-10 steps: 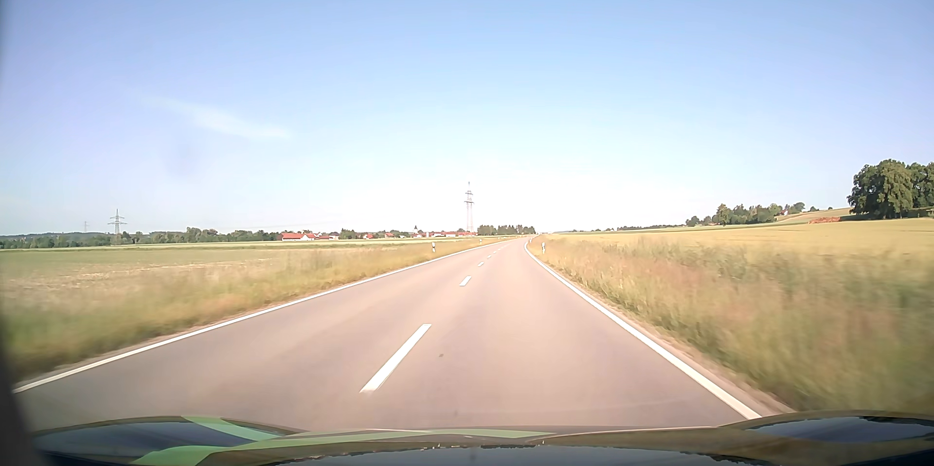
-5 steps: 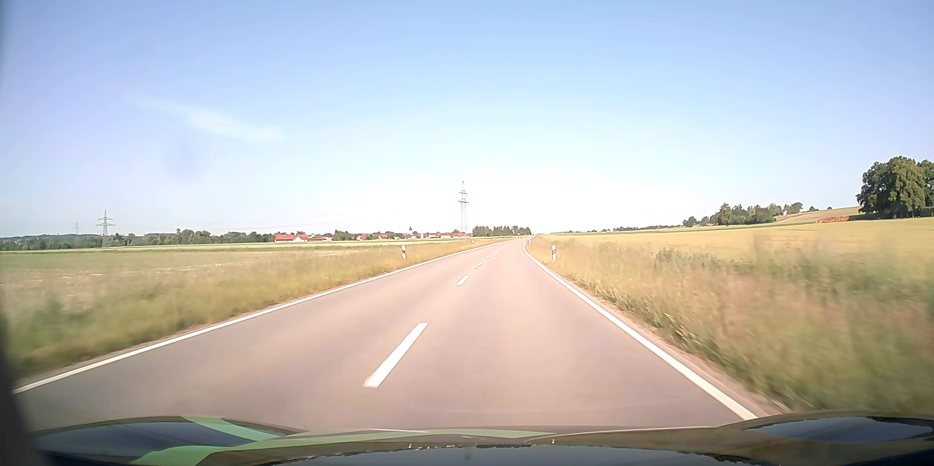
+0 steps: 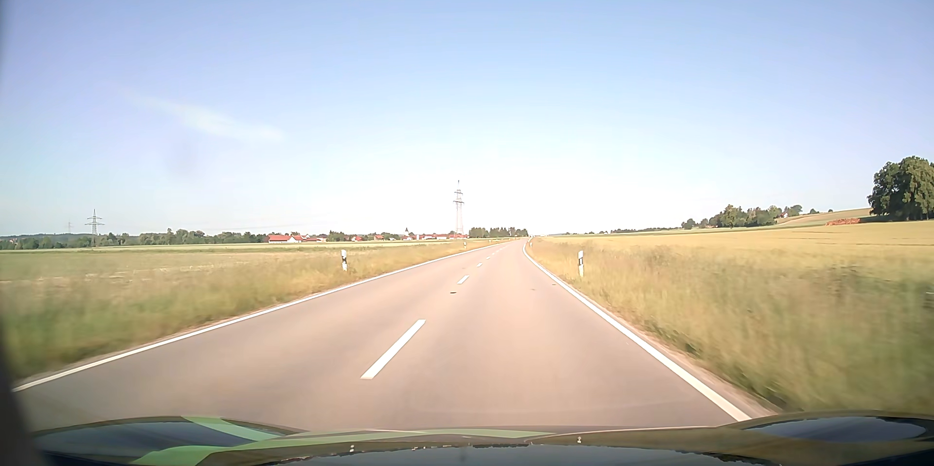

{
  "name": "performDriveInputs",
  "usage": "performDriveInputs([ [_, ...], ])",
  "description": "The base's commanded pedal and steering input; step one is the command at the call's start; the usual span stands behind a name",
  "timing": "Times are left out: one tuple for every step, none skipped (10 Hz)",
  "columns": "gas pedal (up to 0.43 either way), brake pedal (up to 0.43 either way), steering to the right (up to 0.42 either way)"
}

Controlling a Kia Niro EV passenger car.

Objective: Follow the waypoints while adhering to traffic rules and regulations

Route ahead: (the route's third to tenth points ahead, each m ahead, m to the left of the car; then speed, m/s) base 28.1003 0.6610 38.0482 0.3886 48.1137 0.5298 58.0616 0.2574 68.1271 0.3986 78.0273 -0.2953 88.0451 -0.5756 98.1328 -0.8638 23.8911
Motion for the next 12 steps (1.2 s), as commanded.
performDriveInputs([
  [0.268,0.0,0.0],
  [0.26,0.0,0.0],
  [0.228,0.0,0.0],
  [0.228,0.0,0.0],
  [0.228,0.0,0.0],
  [0.228,0.0,0.001],
  [0.228,0.0,0.001],
  [0.228,0.0,0.001],
  [0.228,0.0,0.001],
  [0.228,0.0,0.001],
  [0.228,0.0,0.001],
  [0.228,0.0,0.001],
])
